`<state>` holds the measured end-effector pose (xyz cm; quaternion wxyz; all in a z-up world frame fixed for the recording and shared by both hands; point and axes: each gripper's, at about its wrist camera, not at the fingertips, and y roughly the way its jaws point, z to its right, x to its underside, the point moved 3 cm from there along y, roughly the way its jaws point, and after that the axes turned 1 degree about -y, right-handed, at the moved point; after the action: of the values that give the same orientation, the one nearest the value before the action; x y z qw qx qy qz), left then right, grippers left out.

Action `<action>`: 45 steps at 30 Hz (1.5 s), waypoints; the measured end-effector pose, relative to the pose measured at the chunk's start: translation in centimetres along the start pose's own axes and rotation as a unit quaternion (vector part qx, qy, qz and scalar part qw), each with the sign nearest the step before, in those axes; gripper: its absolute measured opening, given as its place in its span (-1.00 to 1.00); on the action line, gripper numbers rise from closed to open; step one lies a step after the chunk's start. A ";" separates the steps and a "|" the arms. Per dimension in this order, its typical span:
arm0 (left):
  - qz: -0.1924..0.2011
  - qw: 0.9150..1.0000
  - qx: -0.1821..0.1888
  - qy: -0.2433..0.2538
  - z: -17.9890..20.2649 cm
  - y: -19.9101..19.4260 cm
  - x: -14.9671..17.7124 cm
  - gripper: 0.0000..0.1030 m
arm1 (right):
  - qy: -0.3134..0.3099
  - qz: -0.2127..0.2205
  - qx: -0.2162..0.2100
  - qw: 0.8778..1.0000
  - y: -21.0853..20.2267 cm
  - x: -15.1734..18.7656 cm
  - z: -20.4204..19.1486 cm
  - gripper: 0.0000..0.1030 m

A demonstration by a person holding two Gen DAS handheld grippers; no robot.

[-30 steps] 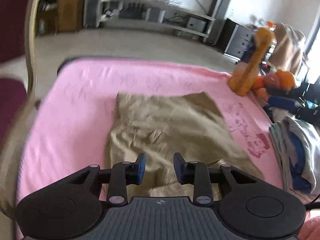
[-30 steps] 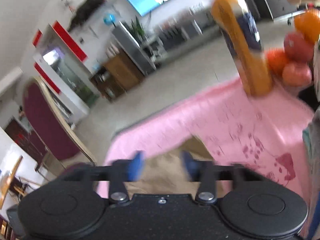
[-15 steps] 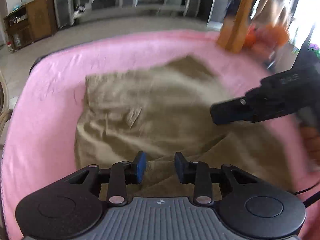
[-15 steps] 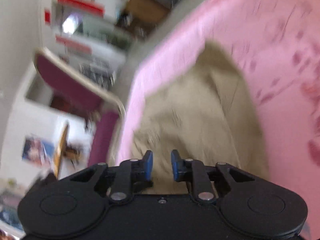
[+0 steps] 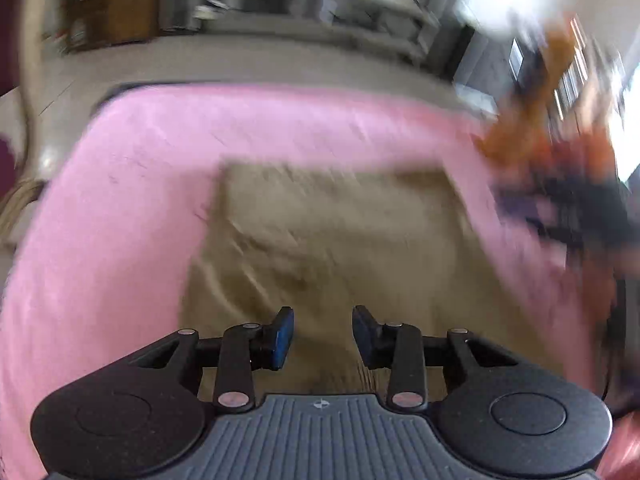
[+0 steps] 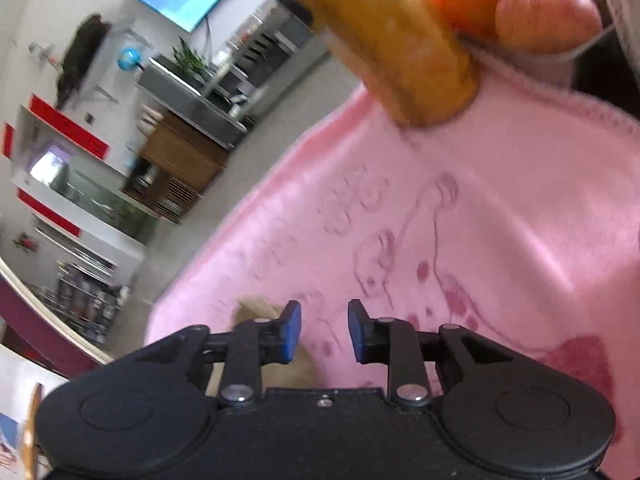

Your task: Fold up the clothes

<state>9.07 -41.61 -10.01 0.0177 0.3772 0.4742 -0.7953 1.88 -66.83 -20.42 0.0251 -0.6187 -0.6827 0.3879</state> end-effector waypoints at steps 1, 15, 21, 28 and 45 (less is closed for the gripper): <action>0.006 1.000 -0.008 -0.016 -0.9 -0.1 -0.6 -0.23 | -0.002 0.001 -0.011 1.000 -0.3 -0.2 -0.3 -0.29; -0.031 0.998 -0.053 0.005 -3.2 5.8 -2.6 0.18 | -0.050 -0.082 -0.048 0.994 3.6 0.1 -0.8 -0.13; -0.007 0.996 -0.086 0.035 -3.4 7.1 -3.6 0.29 | -0.085 -0.094 -0.086 0.988 5.1 -0.1 -2.0 -0.16; 0.021 0.996 -0.075 0.035 -3.4 8.9 -5.1 0.29 | -0.097 -0.089 -0.093 0.987 5.4 0.4 -2.9 -0.17; 0.175 0.981 -0.022 0.076 2.4 -4.6 -4.0 -0.96 | -0.128 -0.003 -0.081 0.988 -3.6 1.2 -7.6 -0.88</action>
<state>8.78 -42.21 -3.47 0.1288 0.5130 0.4185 -0.7383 2.60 -61.76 -13.62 -0.1119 -0.5621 -0.7112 0.4071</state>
